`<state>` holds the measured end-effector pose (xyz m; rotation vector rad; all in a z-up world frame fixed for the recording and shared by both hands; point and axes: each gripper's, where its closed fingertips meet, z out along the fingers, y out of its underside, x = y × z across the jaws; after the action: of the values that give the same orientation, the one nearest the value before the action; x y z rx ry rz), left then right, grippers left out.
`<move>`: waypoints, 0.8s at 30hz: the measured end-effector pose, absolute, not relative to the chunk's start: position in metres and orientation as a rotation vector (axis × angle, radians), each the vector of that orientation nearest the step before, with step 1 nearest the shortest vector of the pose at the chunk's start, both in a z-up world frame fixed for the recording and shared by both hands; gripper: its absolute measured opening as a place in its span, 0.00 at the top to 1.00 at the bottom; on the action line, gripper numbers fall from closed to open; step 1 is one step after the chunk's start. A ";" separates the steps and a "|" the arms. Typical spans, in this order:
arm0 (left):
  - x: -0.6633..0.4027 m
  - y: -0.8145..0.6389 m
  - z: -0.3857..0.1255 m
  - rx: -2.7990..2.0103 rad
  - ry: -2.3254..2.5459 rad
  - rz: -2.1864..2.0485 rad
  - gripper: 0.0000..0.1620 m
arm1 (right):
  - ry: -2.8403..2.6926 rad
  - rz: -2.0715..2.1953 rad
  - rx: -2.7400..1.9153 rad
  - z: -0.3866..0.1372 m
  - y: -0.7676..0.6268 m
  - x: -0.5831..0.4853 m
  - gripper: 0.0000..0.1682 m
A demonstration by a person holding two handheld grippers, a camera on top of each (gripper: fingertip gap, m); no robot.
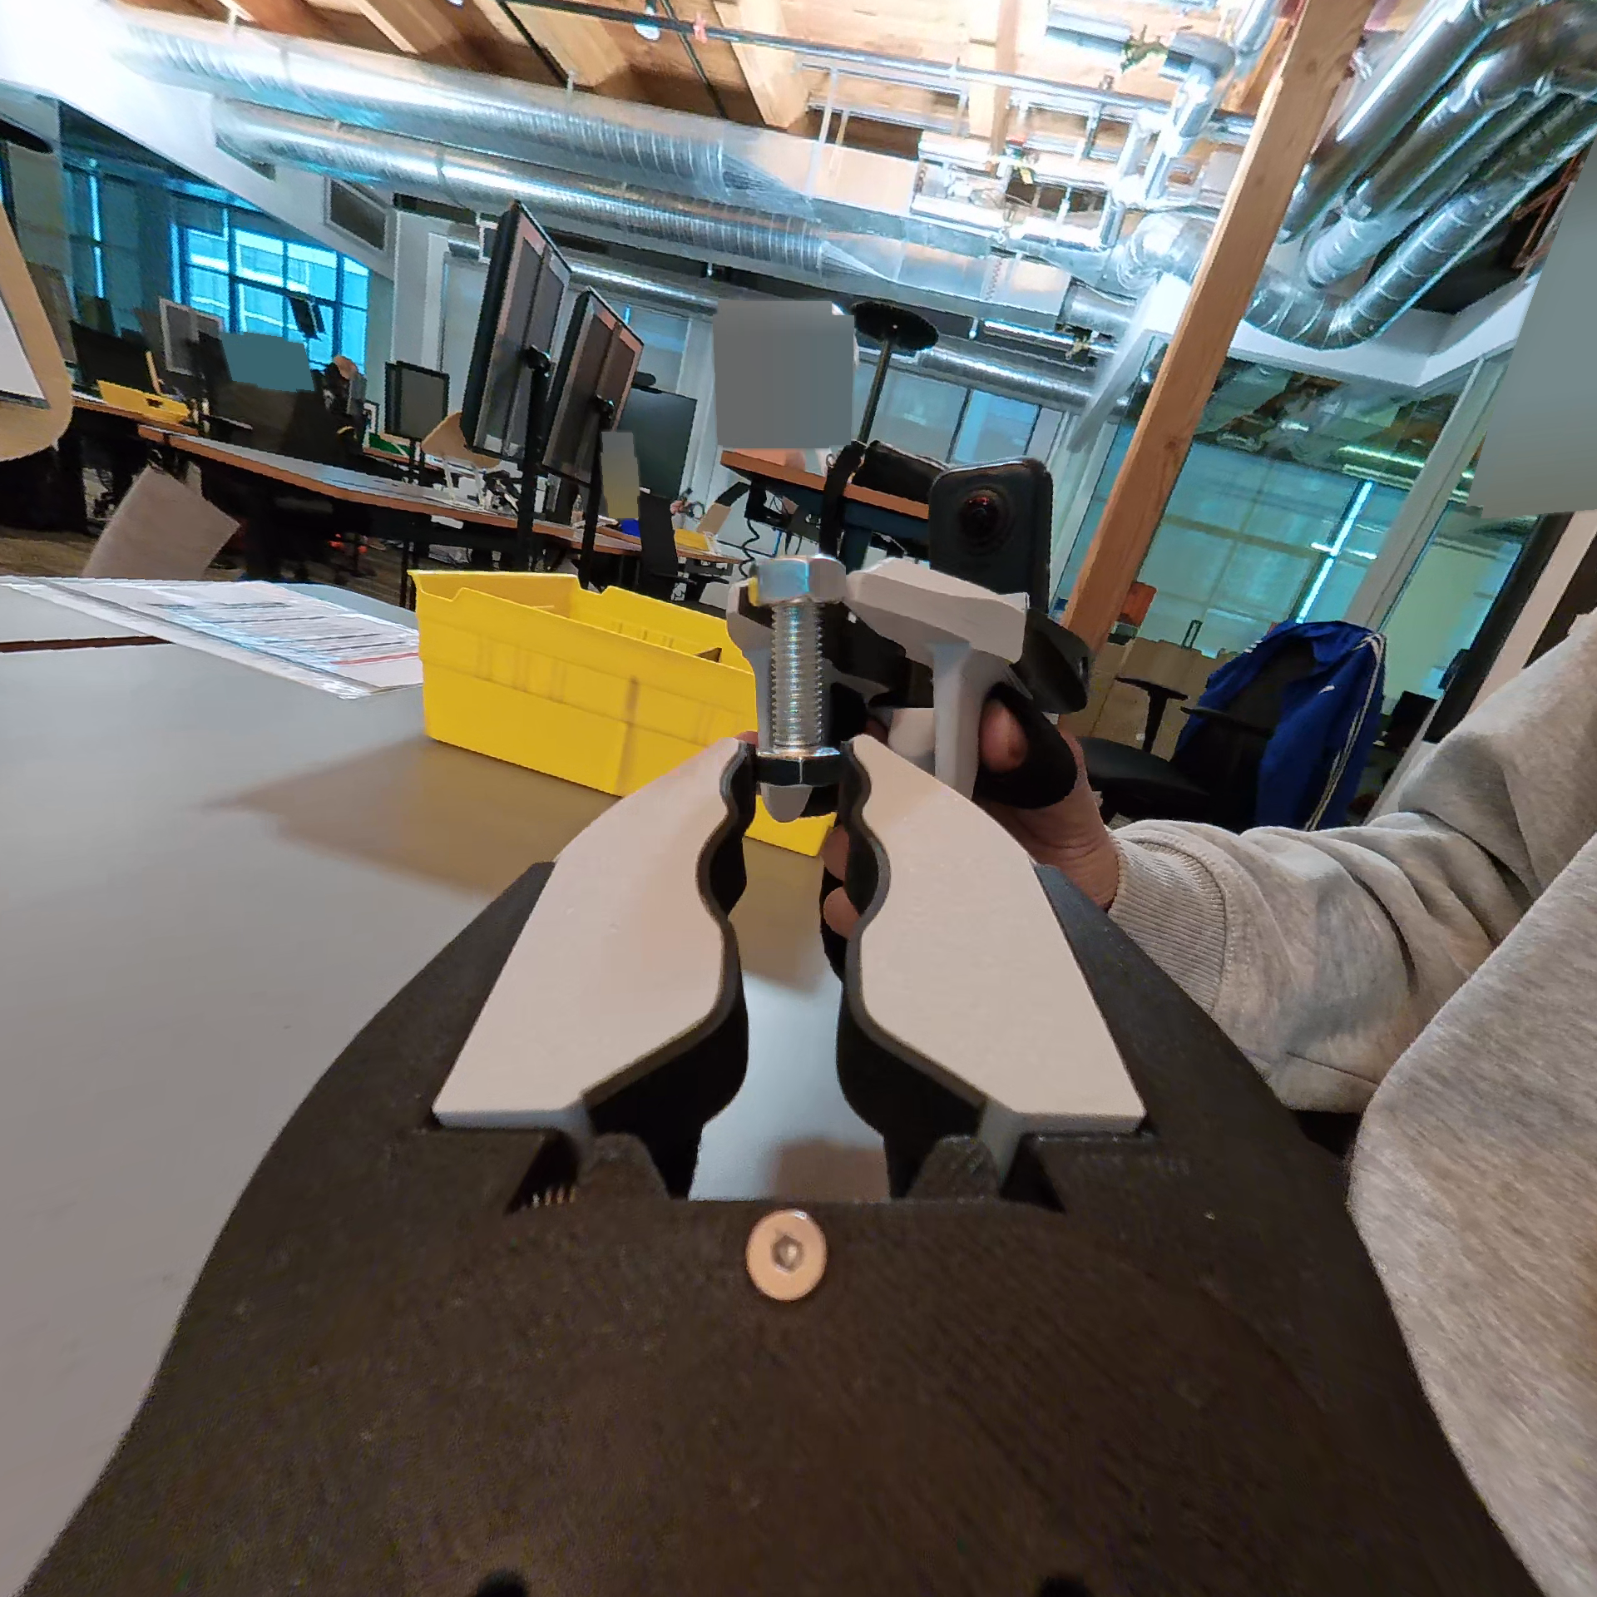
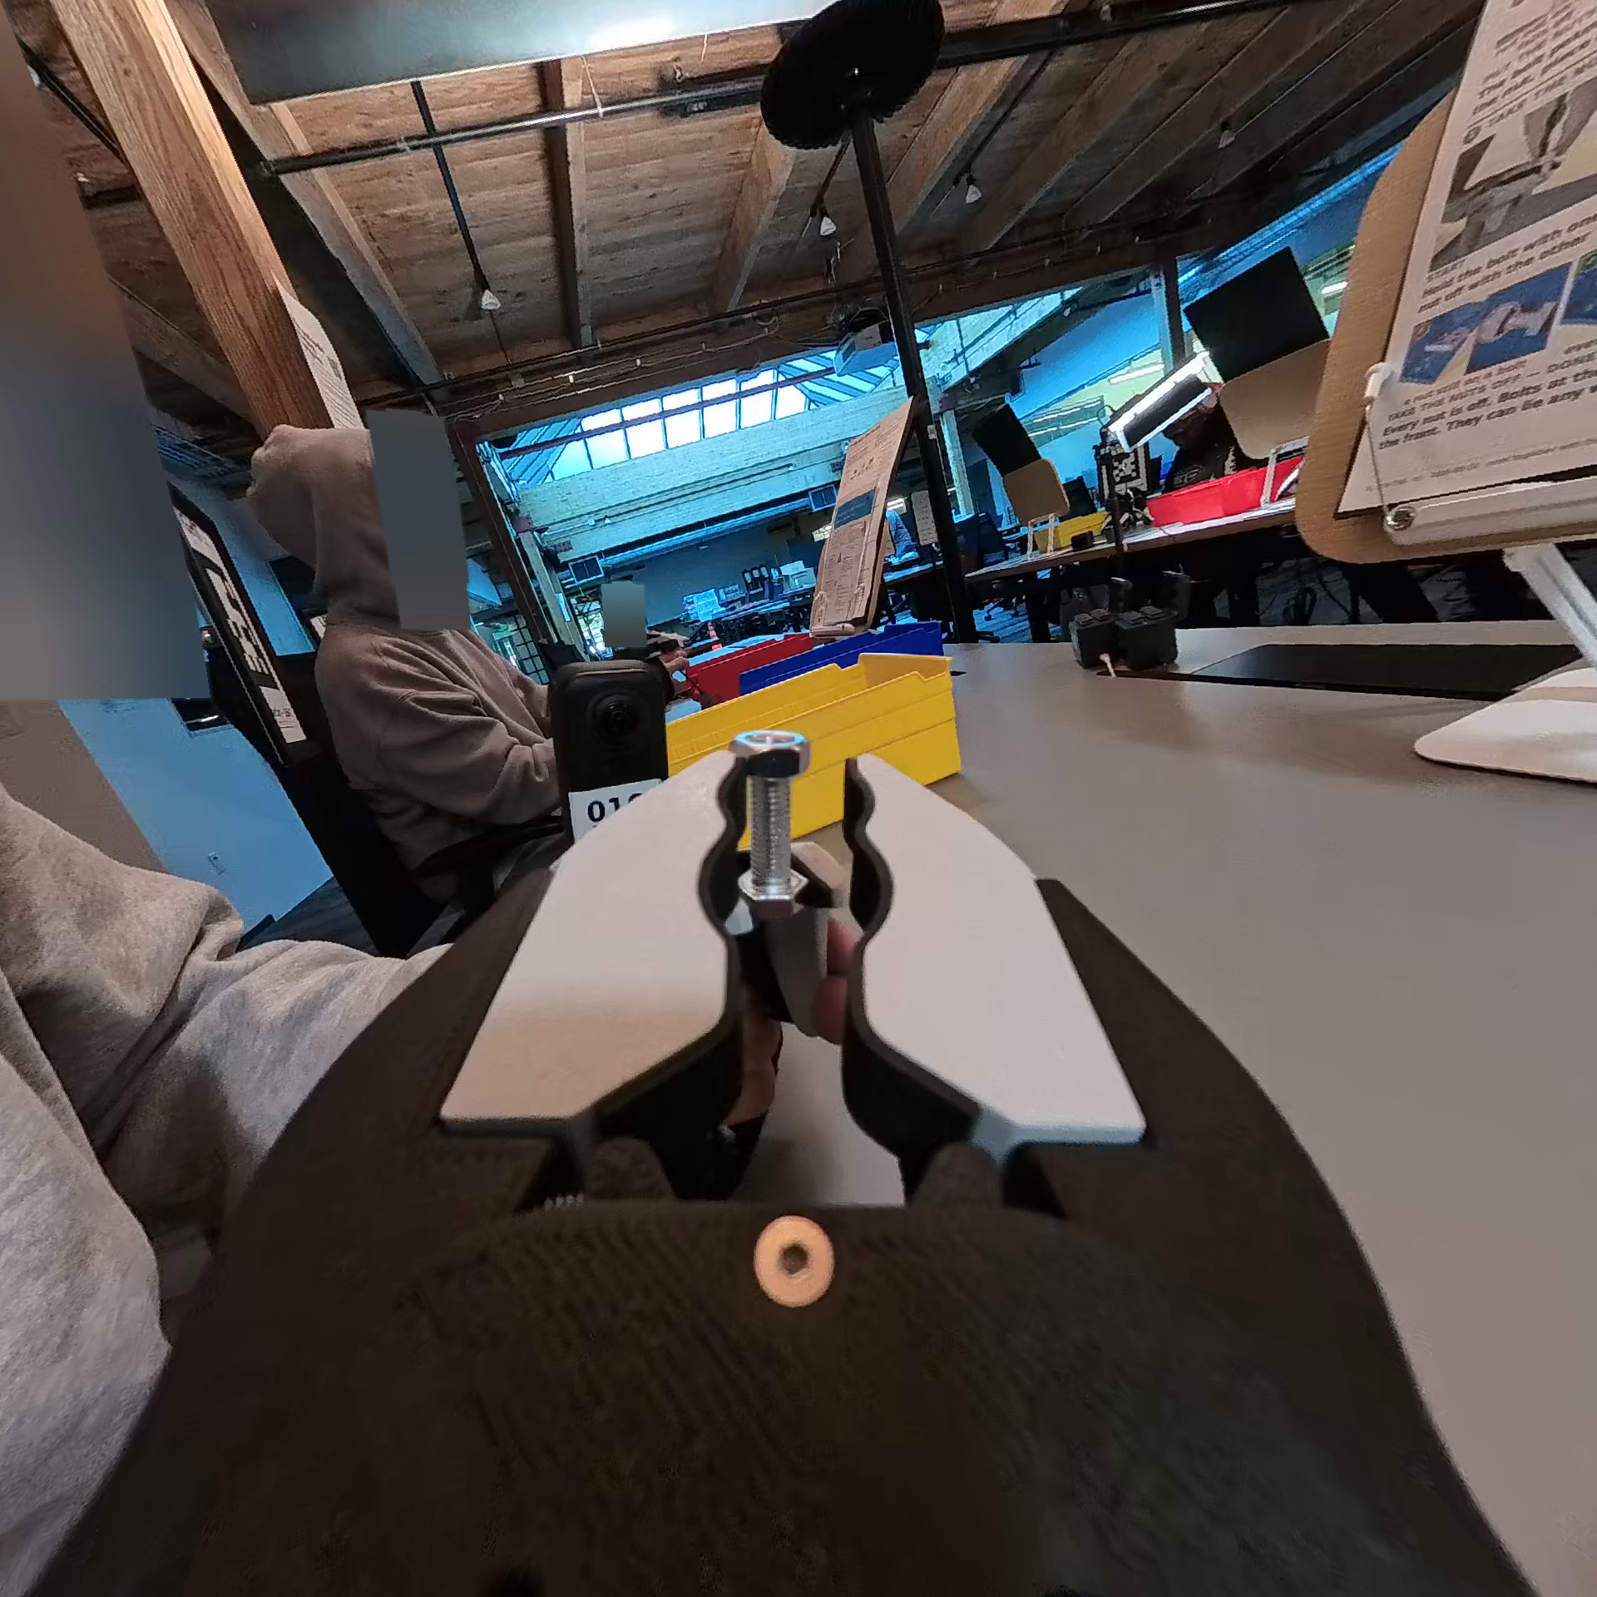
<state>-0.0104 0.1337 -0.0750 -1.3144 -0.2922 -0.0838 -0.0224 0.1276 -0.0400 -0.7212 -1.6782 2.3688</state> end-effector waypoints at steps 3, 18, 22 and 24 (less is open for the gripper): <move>-0.011 0.132 -0.073 -1.303 -0.295 -0.088 0.88 | -1.673 2.334 -0.765 -0.043 0.131 -0.028 0.90; -0.011 0.135 -0.076 -1.322 -0.289 -0.058 0.88 | -1.697 2.231 -0.628 -0.040 0.122 -0.018 0.89; -0.011 0.134 -0.076 -1.319 -0.290 -0.062 0.88 | -1.693 2.232 -0.657 -0.041 0.124 -0.021 0.88; -0.012 0.133 -0.075 -1.315 -0.295 -0.061 0.88 | -1.688 2.228 -0.665 -0.041 0.125 -0.022 0.88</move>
<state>-0.0118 0.1335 -0.0754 -1.3153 -0.2948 -0.0611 -0.0219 0.1247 -0.0414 -0.6655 -1.6885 2.2281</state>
